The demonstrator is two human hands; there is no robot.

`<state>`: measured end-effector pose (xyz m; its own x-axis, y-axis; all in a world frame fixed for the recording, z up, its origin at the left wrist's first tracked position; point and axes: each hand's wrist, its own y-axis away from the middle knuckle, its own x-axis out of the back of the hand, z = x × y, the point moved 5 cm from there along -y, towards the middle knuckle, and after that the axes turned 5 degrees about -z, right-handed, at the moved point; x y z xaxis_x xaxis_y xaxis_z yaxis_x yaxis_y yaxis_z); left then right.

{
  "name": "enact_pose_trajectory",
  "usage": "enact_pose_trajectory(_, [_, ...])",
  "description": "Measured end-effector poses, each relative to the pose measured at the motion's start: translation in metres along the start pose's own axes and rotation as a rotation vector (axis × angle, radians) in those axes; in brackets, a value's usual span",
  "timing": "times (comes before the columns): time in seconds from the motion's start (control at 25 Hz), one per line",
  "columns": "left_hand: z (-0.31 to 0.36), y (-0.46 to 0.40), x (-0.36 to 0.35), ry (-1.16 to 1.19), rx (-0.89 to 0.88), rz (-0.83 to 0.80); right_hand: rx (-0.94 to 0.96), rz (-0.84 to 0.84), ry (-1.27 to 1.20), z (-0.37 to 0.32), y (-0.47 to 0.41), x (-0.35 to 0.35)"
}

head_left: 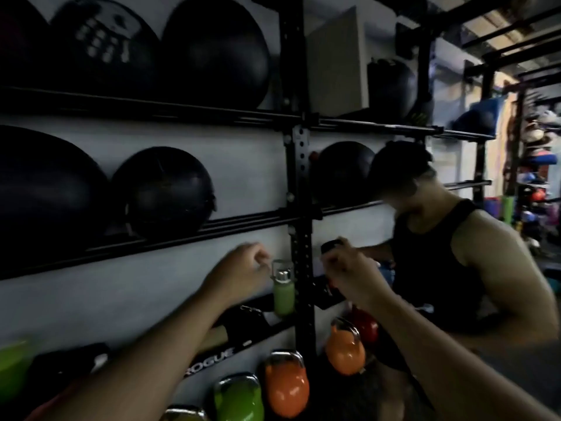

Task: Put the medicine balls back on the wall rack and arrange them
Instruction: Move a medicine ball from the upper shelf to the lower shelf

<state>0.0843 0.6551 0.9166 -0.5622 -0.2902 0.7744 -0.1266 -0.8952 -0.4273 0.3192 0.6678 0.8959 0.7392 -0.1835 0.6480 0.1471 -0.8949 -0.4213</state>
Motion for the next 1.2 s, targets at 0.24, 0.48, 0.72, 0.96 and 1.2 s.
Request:
enact_pose_trajectory(0.24, [-0.034, -0.083, 0.167, -0.127, 0.059, 0.288, 0.197, 0.076, -0.169, -0.117, -0.133, 0.02])
enact_pose_trajectory(0.48, [-0.029, -0.168, 0.245, -0.224, 0.018, 0.457, 0.351, 0.173, -0.198, -0.175, -0.263, 0.042])
enact_pose_trajectory(0.72, [-0.026, -0.278, 0.296, -0.316, 0.027, 0.653, 0.428, 0.275, -0.338, -0.171, -0.427, 0.071])
enact_pose_trajectory(0.96, [-0.013, -0.373, 0.338, -0.223, 0.075, 0.883, 0.432, 0.264, -0.517, -0.186, -0.567, 0.105])
enact_pose_trajectory(1.2, [-0.009, -0.423, 0.358, -0.027, 0.025, 1.022, 0.433, 0.126, -0.742, -0.213, -0.63, 0.089])
